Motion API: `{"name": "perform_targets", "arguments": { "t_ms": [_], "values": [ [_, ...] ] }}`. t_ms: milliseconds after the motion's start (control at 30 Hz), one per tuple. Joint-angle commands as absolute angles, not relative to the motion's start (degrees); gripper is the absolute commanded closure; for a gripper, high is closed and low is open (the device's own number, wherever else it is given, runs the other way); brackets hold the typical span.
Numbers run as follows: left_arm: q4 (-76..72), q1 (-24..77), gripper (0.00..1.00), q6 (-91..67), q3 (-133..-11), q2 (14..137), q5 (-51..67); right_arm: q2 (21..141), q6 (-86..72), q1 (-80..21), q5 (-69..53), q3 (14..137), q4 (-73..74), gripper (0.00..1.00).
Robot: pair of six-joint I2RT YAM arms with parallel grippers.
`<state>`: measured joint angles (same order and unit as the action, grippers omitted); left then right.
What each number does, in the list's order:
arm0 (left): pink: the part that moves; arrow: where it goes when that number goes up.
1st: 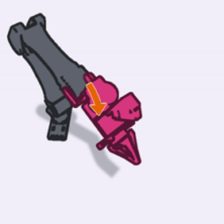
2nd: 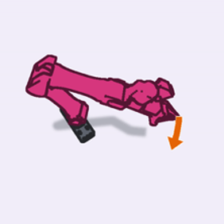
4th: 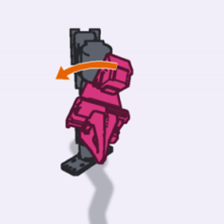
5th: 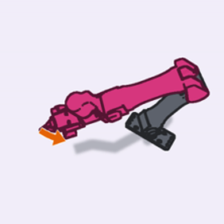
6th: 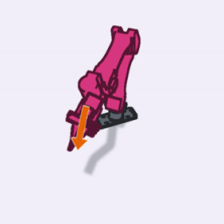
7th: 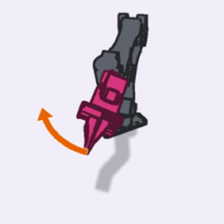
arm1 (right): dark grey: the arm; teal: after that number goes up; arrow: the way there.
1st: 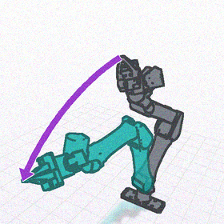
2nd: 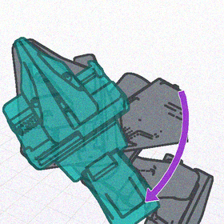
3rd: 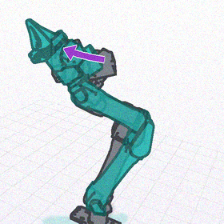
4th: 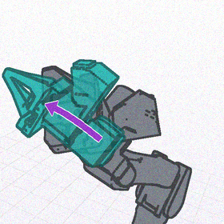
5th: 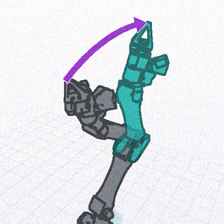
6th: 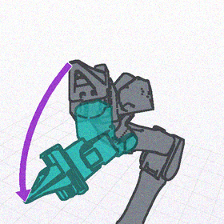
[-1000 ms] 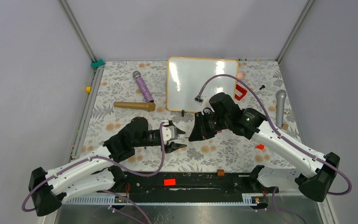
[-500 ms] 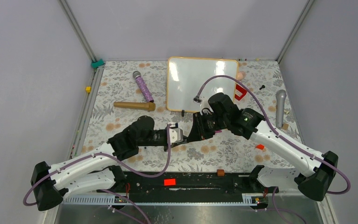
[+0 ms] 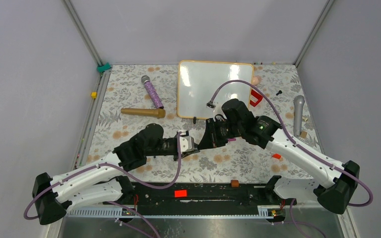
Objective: Write a sentence on the whiteboard
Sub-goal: Adjust the whiteboard marker.
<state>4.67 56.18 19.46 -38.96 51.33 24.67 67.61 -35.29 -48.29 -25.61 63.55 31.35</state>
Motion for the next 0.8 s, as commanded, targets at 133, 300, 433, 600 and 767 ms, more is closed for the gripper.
{"name": "perform_targets", "arguments": {
  "t_ms": [133,300,433,600,767],
  "values": [
    [1.3,56.4,0.67,18.6,-38.5,48.5,22.1,67.1,-34.7,-48.3,-24.6,65.8,33.2,1.00],
    [2.3,56.5,0.67,19.0,-38.3,48.2,21.5,67.2,-34.6,-48.3,-25.2,66.4,33.8,1.00],
    [2.9,56.5,0.67,19.2,-38.5,48.7,21.5,67.1,-34.5,-48.3,-25.2,67.1,34.4,1.00],
    [3.9,56.9,0.66,19.7,-38.8,49.0,20.6,66.8,-33.9,-48.3,-24.4,67.9,35.8,1.00],
    [4.2,57.2,0.64,20.1,-38.9,49.6,20.6,66.3,-33.5,-48.3,-24.0,68.4,36.7,1.00]
  ]
}}
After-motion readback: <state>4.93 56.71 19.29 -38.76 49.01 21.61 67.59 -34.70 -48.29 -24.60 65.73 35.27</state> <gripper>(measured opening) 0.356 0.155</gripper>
